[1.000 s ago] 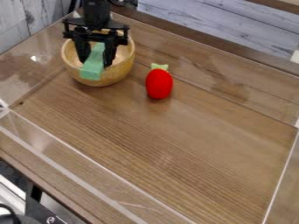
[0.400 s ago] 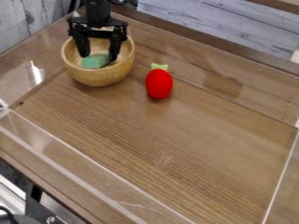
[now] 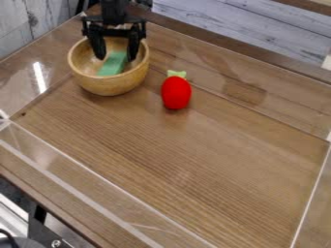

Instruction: Put the green block in the brown bowl

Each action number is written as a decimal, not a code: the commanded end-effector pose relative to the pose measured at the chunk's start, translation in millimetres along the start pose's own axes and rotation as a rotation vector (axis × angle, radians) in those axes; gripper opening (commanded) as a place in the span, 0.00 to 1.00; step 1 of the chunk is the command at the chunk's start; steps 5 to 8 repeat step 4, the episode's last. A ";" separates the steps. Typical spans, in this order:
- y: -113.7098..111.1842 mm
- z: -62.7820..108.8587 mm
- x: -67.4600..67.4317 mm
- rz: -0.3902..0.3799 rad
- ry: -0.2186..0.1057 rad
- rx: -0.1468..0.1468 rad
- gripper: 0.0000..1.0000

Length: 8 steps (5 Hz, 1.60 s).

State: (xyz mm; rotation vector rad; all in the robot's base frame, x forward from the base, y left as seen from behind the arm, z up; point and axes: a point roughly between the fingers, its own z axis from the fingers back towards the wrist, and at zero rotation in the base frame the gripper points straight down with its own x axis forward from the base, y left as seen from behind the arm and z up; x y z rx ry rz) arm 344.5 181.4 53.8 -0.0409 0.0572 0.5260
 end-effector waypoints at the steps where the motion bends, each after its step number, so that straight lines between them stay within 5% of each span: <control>1: 17.2 27.9 10.6 0.041 -0.054 -0.012 1.00; 4: 6.9 55.2 -19.2 0.123 -0.055 -0.039 1.00; 8: 6.9 55.2 -19.2 0.123 -0.055 -0.039 1.00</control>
